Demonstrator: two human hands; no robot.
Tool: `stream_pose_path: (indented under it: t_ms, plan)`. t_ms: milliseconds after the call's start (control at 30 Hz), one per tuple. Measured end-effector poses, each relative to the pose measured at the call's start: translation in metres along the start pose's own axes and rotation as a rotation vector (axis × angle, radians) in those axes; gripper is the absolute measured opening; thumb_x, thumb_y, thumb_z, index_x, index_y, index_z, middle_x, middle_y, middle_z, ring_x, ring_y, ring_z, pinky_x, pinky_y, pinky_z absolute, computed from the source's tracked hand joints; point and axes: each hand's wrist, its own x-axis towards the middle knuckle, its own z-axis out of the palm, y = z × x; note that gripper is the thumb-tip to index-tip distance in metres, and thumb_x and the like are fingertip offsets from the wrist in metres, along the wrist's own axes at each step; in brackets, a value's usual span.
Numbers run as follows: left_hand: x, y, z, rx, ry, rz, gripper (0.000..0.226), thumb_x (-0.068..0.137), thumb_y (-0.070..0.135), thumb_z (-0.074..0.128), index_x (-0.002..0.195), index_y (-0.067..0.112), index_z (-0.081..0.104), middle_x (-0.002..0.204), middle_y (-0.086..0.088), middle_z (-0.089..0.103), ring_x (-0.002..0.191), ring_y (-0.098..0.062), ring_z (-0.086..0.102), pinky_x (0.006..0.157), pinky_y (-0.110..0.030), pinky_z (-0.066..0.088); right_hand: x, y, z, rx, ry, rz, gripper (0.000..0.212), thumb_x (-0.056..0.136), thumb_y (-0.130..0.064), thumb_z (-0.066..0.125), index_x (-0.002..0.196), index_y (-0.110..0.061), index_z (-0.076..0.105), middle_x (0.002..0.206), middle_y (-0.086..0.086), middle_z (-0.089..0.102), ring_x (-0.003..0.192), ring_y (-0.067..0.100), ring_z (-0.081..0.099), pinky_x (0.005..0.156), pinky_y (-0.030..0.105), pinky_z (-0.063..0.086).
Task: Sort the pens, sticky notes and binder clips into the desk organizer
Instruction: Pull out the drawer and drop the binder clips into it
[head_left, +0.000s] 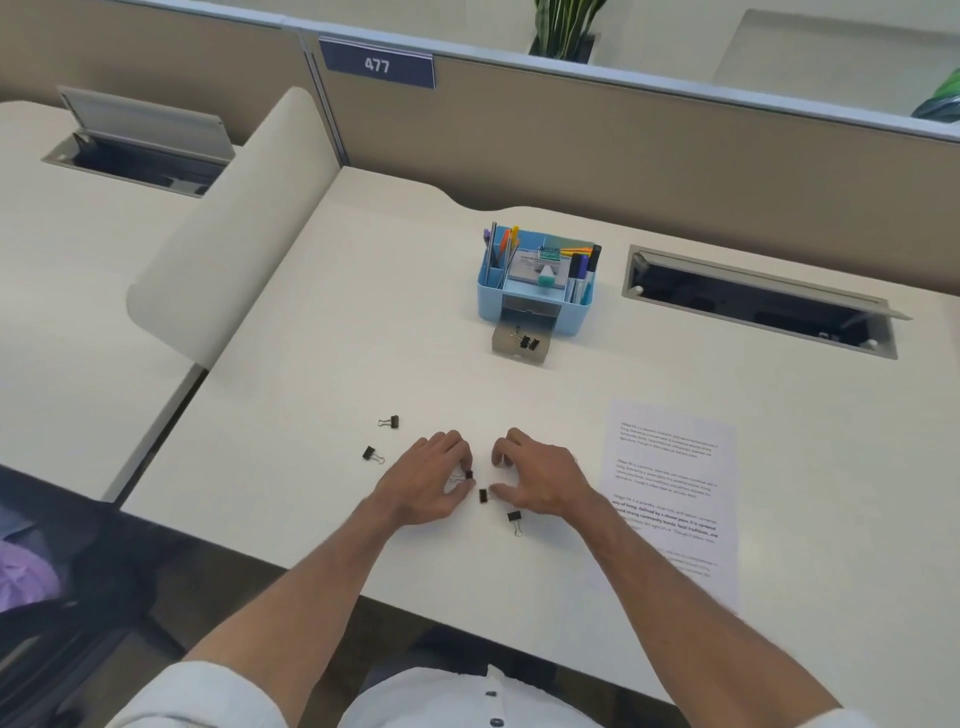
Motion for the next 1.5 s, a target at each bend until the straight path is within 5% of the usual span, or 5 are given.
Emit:
stream_pose_path:
  t_ms: [200,367,800,1067,1500]
  plan:
    - [0.016,-0.010,-0.007,-0.040,0.055,-0.031,0.021,0.103,0.039,0.061,0.112,0.020,0.061,0.114,0.008,0.058,0.105,-0.016,0.057,0.095,-0.036,0.048,0.001,0.002,0.004,0.039,0.054,-0.043,0.021,0.100,-0.039,0.059,0.118,-0.028,0.059,0.112,-0.012,0.058,0.086,0.015,0.061,0.079,0.038,0.056]
    - [0.030,-0.015,-0.012,-0.081,0.096,-0.058,0.020,0.102,0.036,0.064,0.110,0.018,0.062,0.113,0.007,0.059,0.104,-0.017,0.058,0.095,-0.037,0.048,0.007,-0.004,0.005,0.048,-0.029,-0.083,0.041,0.091,-0.053,0.069,0.124,-0.032,0.056,0.118,-0.015,0.054,0.087,0.012,0.058,0.075,0.033,0.052]
    - [0.094,-0.018,-0.044,-0.100,0.230,-0.052,0.023,0.104,0.039,0.064,0.113,0.017,0.063,0.118,0.004,0.062,0.105,-0.019,0.058,0.093,-0.039,0.051,0.026,0.003,-0.006,0.147,0.020,-0.055,0.010,0.101,-0.026,0.061,0.107,-0.020,0.065,0.109,-0.007,0.057,0.085,0.020,0.064,0.077,0.039,0.055]
    - [0.123,-0.015,-0.051,-0.088,0.245,-0.062,0.024,0.104,0.039,0.064,0.114,0.017,0.064,0.119,0.002,0.062,0.108,-0.022,0.058,0.096,-0.039,0.050,0.028,0.008,-0.021,0.187,-0.212,-0.060,0.054,0.080,0.009,0.055,0.119,-0.026,0.069,0.130,-0.001,0.044,0.099,0.029,0.061,0.085,0.044,0.057]
    - [0.187,0.008,-0.066,0.005,0.286,-0.152,0.030,0.111,0.038,0.055,0.134,0.019,0.059,0.137,-0.001,0.059,0.127,-0.024,0.053,0.109,-0.041,0.047,0.029,0.024,-0.023,0.240,-0.056,0.083,0.015,0.093,-0.021,0.071,0.108,-0.019,0.068,0.108,-0.005,0.063,0.088,0.015,0.060,0.083,0.040,0.054]
